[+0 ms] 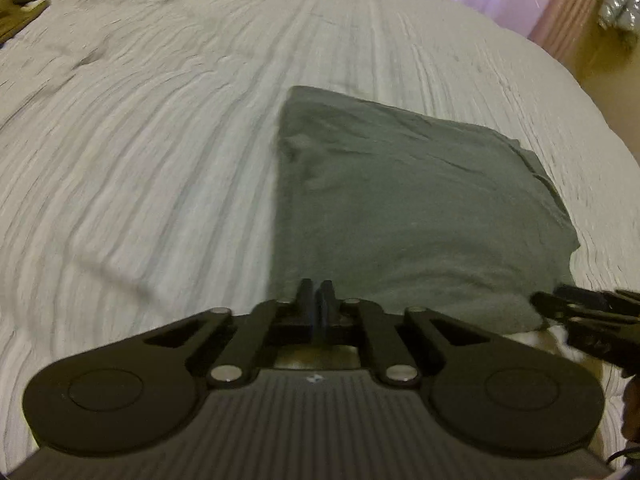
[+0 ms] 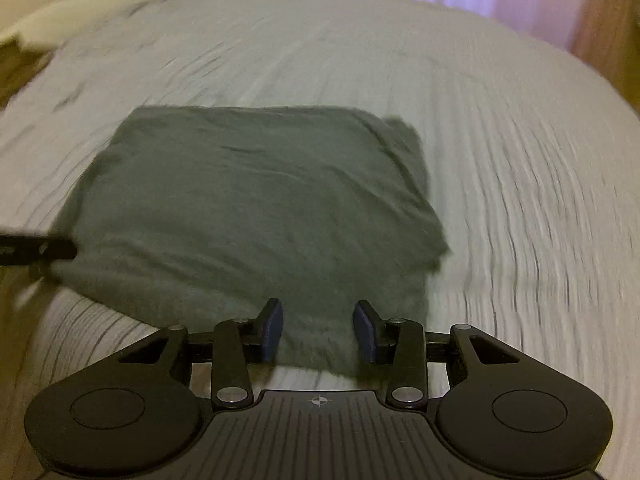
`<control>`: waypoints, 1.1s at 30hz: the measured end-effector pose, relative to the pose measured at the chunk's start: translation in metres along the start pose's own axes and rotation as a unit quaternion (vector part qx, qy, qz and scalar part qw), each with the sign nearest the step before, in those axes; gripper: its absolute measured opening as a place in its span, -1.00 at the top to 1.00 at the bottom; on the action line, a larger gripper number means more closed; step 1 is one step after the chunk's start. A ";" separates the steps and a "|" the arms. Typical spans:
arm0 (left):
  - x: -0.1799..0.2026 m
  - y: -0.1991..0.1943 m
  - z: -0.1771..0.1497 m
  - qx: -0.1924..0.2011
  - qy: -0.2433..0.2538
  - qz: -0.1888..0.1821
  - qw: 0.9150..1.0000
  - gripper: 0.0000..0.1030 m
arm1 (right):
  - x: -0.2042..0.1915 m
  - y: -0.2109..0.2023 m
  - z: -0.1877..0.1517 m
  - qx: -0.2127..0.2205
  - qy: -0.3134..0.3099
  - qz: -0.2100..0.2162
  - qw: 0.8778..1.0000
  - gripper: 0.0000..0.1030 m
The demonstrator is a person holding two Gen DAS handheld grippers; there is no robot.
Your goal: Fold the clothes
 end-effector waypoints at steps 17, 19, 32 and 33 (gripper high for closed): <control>0.022 -0.185 -0.017 -0.090 0.022 0.035 0.995 0.29 | -0.038 -0.169 -0.030 -0.100 0.119 0.024 0.988 0.23; 0.032 -0.204 -0.016 -0.085 0.037 0.041 0.995 0.19 | -0.040 -0.191 -0.024 -0.091 0.130 0.026 0.987 0.23; 0.103 -0.287 -0.020 -0.014 0.021 0.066 0.998 -0.05 | -0.021 -0.269 -0.030 -0.070 0.102 0.032 0.992 -0.73; 0.109 -0.291 -0.026 -0.011 0.016 0.066 0.998 -0.05 | -0.016 -0.274 -0.035 -0.069 0.102 0.031 0.992 -0.73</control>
Point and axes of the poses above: each gripper's, at about its wrist camera, not at the fingertips, and y roughly the way its jaws point, x to its right, z to its top, the point moved 4 cm from there along y, roughly the way its jaws point, and after that the axes turned 6 degrees about -x, right-handed, at the moved point
